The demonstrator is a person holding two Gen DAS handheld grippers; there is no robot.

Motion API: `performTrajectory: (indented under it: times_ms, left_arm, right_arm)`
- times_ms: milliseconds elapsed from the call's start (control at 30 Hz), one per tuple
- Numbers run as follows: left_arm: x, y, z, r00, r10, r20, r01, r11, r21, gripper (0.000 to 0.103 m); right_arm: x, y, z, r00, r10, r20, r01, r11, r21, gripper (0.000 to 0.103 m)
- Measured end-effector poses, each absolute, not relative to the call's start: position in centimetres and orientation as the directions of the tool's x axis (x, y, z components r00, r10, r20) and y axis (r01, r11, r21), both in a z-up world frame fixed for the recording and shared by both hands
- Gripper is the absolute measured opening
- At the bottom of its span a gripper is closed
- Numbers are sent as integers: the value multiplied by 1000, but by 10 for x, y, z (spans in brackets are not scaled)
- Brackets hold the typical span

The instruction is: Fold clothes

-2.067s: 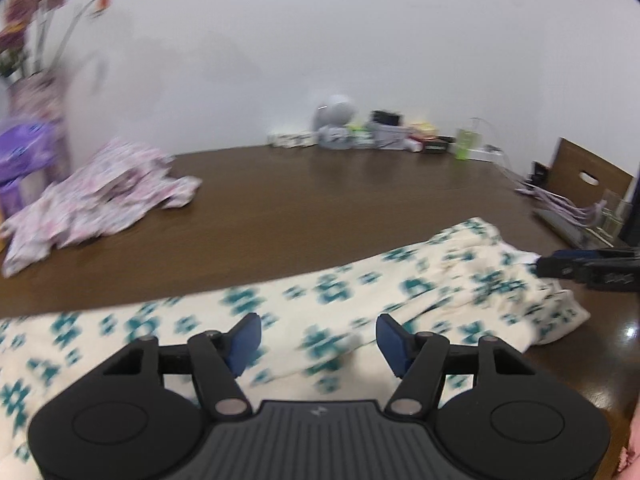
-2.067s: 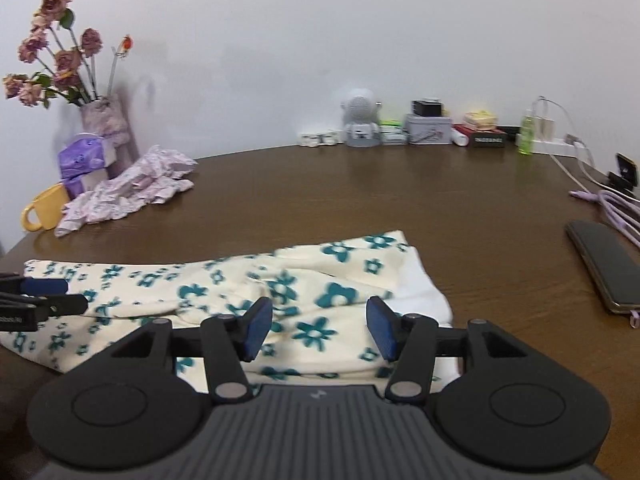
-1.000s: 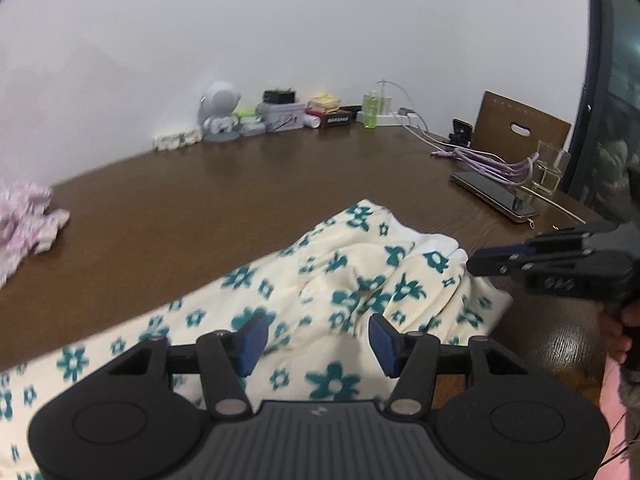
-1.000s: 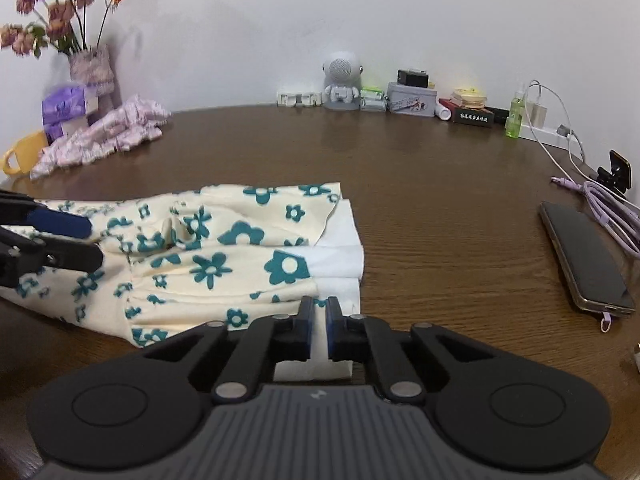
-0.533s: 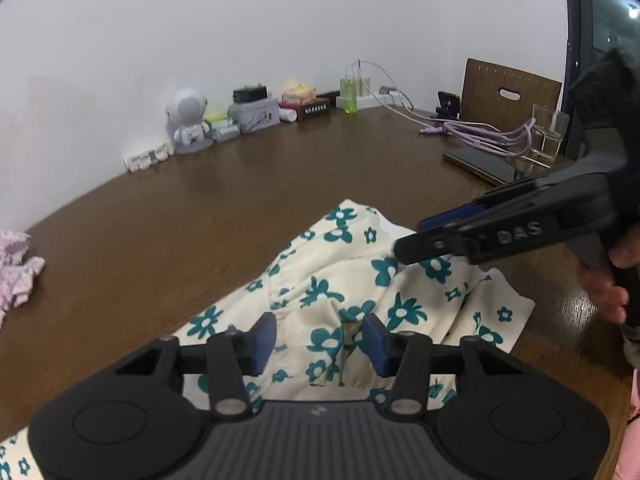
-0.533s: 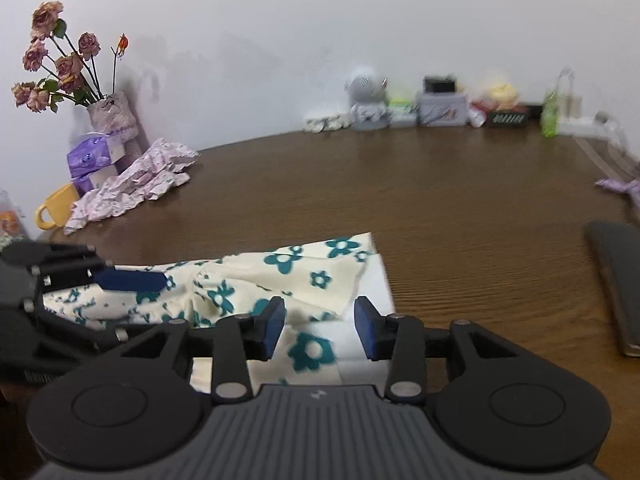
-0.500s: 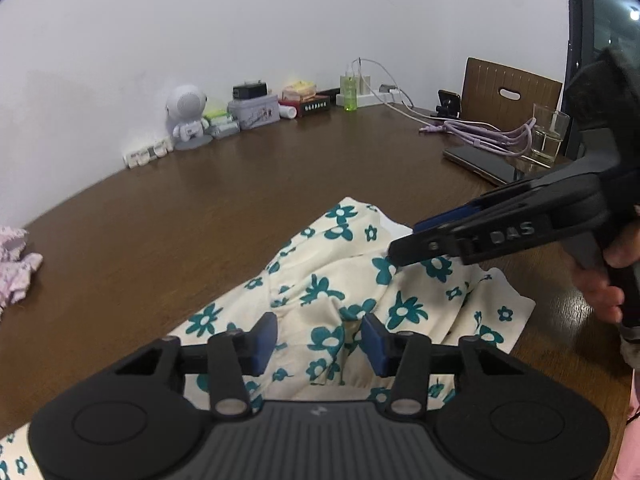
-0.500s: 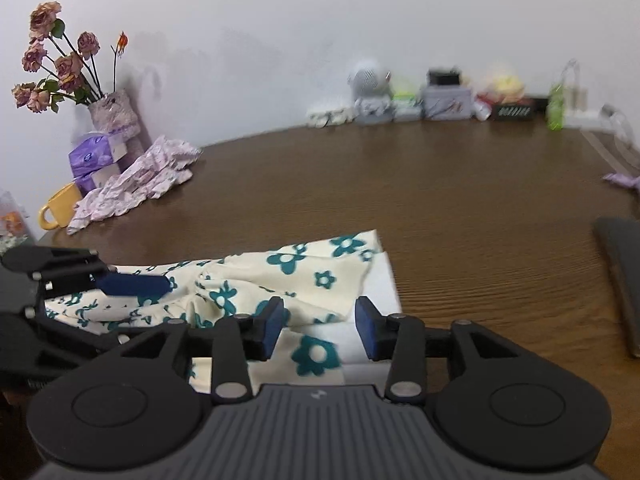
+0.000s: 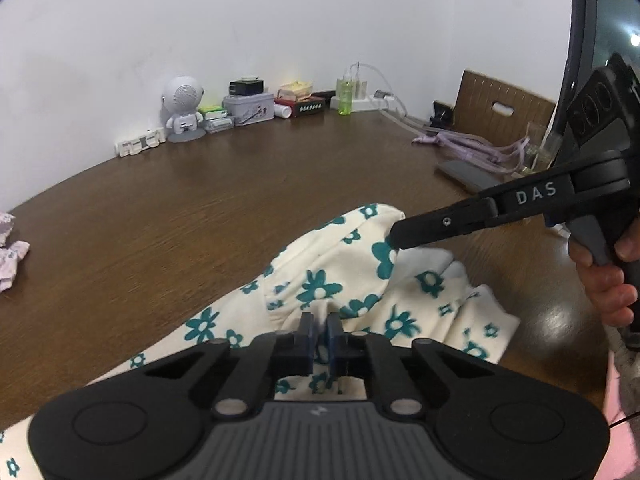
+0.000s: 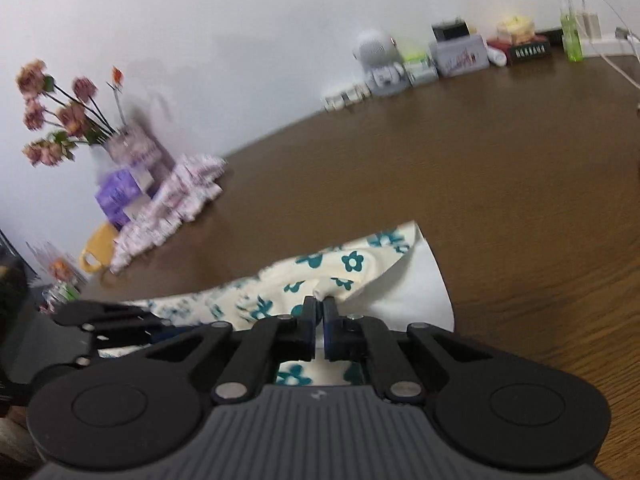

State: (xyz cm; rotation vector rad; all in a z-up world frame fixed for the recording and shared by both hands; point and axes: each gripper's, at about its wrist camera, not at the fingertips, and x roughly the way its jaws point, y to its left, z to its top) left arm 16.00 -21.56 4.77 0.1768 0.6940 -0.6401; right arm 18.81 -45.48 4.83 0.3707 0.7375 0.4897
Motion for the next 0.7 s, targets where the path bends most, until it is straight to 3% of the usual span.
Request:
performTrajectory:
  times_ms: [133,267,367,433,500,700]
  left_arm:
    - [152,-211,55,564,-536,-628,634,768,-85,4]
    - [150,-211,51,559,-539,-630,649,758,-72,5]
    - [152,-208,49,557,-545,-626,655,752,-72,13]
    - [152,-207,48,566,-538,-624,658,752,-52,23]
    - [153,-207,46,576,-529,-623,659,752,-30,29]
    - [172,-210,34,561,-518,-646,653,757,-39,27]
  right_arm:
    - [181,-459,63,635,557,-536,-290,815,503,2]
    - [175,-460,56,627,510,-588,-235,844,482,2]
    - [171,-457,44,621,475,-624,-177,860,479,4]
    - [167,-458,38,640,458,-617,-155,863,480,11]
    - [166,-459,34,664,438,-606,-127,865,485,42]
    - [183,-453,21,681,431,-592,-100,856,508,45]
